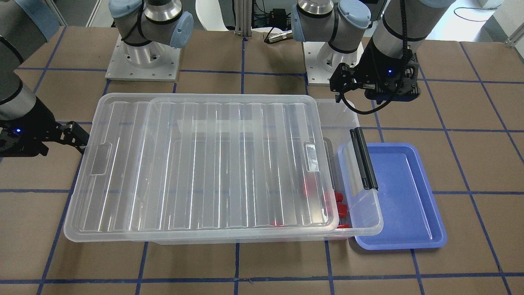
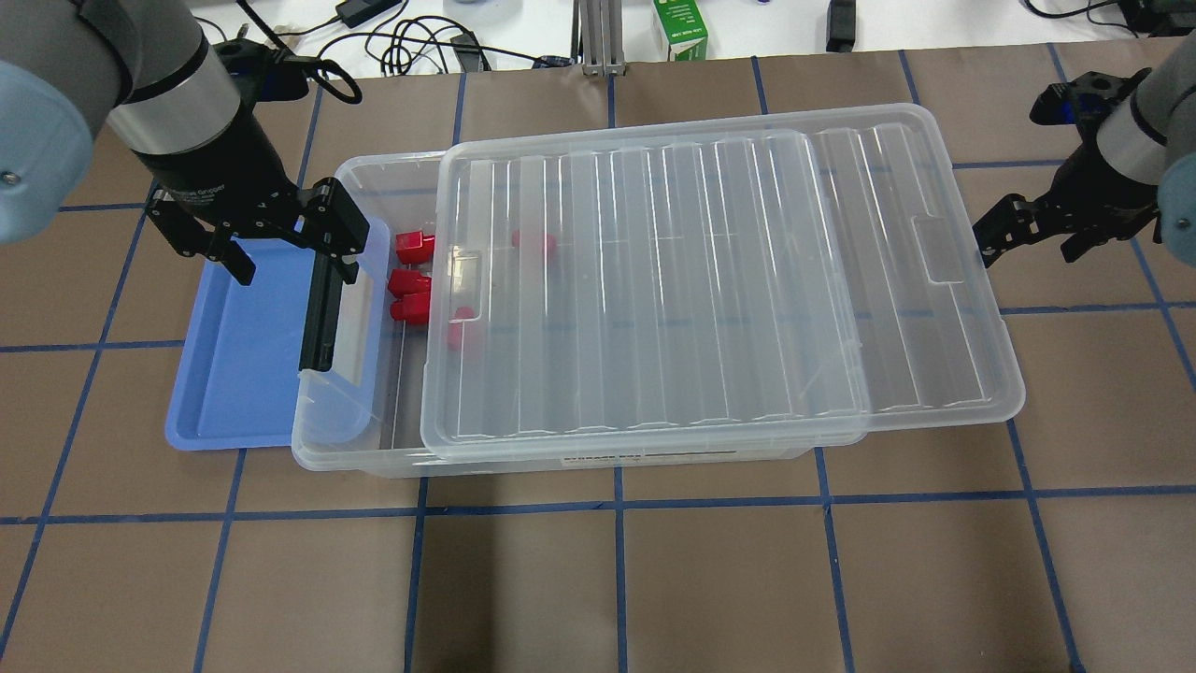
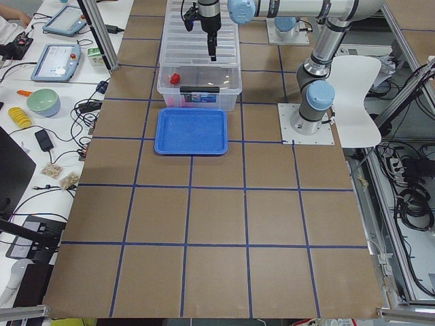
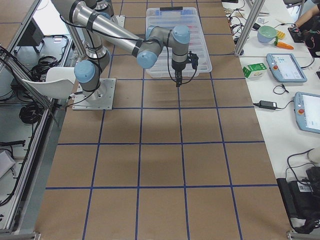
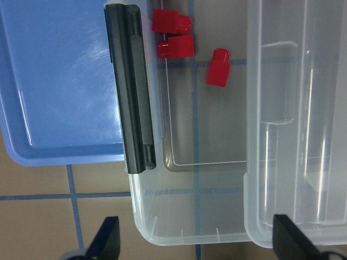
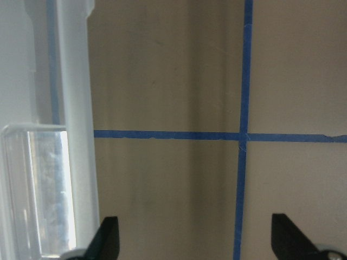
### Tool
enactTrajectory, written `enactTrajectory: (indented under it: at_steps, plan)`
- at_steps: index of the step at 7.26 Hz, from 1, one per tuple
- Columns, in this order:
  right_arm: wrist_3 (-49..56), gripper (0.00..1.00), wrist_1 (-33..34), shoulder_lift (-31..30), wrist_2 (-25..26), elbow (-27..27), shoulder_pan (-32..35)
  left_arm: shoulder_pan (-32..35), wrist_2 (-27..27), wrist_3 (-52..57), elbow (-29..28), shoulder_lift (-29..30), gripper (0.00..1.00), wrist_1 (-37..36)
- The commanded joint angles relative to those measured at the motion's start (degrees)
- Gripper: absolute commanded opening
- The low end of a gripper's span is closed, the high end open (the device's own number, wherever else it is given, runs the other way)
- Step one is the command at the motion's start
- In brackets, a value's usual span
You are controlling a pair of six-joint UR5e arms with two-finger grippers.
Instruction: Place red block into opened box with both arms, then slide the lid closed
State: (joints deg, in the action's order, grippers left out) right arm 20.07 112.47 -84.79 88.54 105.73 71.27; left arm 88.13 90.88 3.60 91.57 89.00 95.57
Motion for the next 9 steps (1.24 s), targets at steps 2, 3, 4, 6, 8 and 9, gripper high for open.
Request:
enactTrajectory:
  at_steps: [2, 3, 4, 6, 8, 9]
  plan:
    - [-5.21, 1.0, 0.12, 0.06, 0.4, 0.0, 4.22, -0.06, 0.0, 0.0, 0.01, 0.04, 1.0, -0.12]
    - [-6.96, 1.0, 0.12, 0.06, 0.31, -0.08, 5.36, -0.06, 0.0, 0.0, 0.01, 0.04, 1.0, -0.12]
    - [-9.07, 1.0, 0.56, 0.15, 0.31, -0.08, 7.03, -0.06, 0.0, 0.0, 0.01, 0.04, 1.0, -0.12]
    - [-9.26, 1.0, 1.26, 0.24, 0.05, -0.08, 8.1, -0.15, 0.0, 0.0, -0.08, 0.04, 1.0, -0.12]
    - [-9.09, 1.0, 1.35, 0.24, 0.05, -0.08, 8.1, -0.15, 0.0, 0.0, -0.08, 0.04, 1.0, -0.12]
    - [-8.91, 1.0, 1.35, 0.24, 0.14, 0.0, 8.1, -0.15, 0.0, 0.09, -0.08, 0.04, 1.0, -0.12]
